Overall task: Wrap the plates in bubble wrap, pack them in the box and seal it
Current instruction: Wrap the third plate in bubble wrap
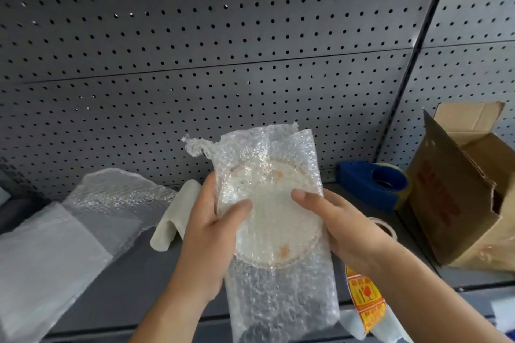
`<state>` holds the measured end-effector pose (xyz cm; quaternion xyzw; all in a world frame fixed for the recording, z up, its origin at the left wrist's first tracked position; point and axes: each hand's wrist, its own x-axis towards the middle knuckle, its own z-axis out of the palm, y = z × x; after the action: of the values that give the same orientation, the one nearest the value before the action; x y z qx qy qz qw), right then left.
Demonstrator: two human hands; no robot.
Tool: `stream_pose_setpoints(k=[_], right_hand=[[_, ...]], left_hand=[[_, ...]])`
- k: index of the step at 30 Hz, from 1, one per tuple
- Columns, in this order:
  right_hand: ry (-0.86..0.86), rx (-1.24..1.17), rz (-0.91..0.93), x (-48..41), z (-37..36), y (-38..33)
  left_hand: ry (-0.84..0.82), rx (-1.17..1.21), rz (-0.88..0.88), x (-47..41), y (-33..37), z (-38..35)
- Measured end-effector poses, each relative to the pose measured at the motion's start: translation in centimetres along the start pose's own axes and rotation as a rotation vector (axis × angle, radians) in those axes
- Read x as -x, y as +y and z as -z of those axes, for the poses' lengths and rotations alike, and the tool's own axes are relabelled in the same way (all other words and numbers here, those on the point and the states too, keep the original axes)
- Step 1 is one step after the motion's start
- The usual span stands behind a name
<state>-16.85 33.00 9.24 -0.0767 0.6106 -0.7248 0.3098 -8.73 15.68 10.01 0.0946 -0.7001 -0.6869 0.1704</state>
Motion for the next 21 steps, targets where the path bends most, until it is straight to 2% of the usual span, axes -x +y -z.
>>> stream_pose_setpoints(k=[7,14,17,21], right_hand=[[-0.077,-0.222,-0.096,-0.6,-0.2,0.3],[-0.156,-0.358,-0.189,-1.4,-0.4,1.5],[-0.144,-0.395,-0.202,-1.4,-0.8,1.9],[-0.064,-0.451,-0.168,-1.4,-1.0,1.9]], left_hand=[[-0.027,0.031,0.081,-0.9,-1.0,0.2],[-0.103,-0.181,0.032,-1.1,-1.0,0.2],[-0.134,-0.241,0.063,-1.7,-1.5,0.8],[-0.007,-0.166,0.122,-1.7,-2.3,2.1]])
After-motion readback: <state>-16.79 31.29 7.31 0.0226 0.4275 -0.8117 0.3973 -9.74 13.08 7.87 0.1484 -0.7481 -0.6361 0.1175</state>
